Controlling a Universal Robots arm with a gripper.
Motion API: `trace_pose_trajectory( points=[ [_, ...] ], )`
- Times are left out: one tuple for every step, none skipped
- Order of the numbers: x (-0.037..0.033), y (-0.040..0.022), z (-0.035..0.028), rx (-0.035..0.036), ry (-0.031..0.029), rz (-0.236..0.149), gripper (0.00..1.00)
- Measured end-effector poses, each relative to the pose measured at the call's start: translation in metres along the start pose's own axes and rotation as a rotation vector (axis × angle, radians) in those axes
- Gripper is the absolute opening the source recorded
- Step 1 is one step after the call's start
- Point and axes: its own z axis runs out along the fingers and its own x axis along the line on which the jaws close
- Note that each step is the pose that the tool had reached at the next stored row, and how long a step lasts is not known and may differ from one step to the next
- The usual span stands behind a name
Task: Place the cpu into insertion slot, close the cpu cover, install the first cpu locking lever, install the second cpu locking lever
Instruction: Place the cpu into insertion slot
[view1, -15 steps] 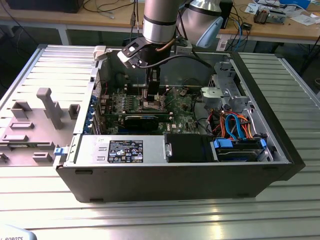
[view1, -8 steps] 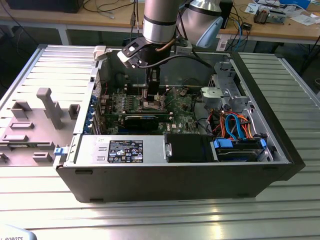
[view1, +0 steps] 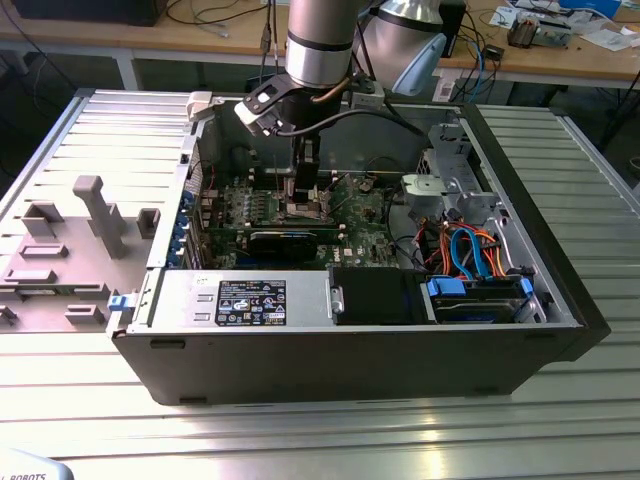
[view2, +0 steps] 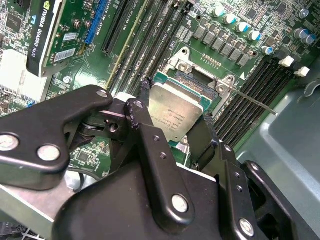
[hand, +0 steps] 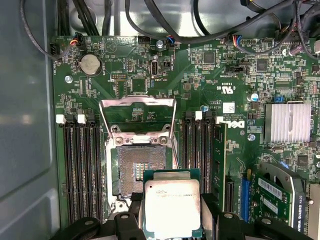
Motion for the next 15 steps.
trace_pose_trajectory(
  points=[
    [0.0000, 0.0000, 0.0000, 0.0001, 0.0000, 0.001, 0.55],
    [0.0000, 0.0000, 0.0000, 0.0002, 0.0001, 0.002, 0.55],
    [0.0000, 0.0000, 0.0001, 0.0003, 0.0001, 0.003, 0.55],
    [0.0000, 0.0000, 0.0001, 0.0003, 0.0002, 0.004, 0.55],
    [0.0000, 0.0000, 0.0001, 0.0004, 0.0003, 0.005, 0.55],
    [0.0000, 0.0000, 0.0002, 0.0005, 0.0005, 0.007, 0.55],
    [0.0000, 0.0000, 0.0002, 0.0006, 0.0007, 0.008, 0.55],
    [0.0000, 0.0000, 0.0002, 0.0006, 0.0007, 0.009, 0.55],
    [0.0000, 0.0000, 0.0002, 0.0006, 0.0008, 0.009, 0.55],
    [0.0000, 0.0000, 0.0002, 0.0006, 0.0009, 0.009, 0.55],
    [0.0000, 0.0000, 0.0002, 0.0006, 0.0009, 0.010, 0.55],
    [0.0000, 0.0000, 0.0002, 0.0006, 0.0008, 0.010, 0.55],
    [0.0000, 0.0000, 0.0002, 0.0007, 0.0008, 0.010, 0.55],
    [0.0000, 0.0000, 0.0002, 0.0007, 0.0008, 0.010, 0.55],
    [0.0000, 0.0000, 0.0003, -0.0035, 0.0010, 0.010, 0.55]
  ],
)
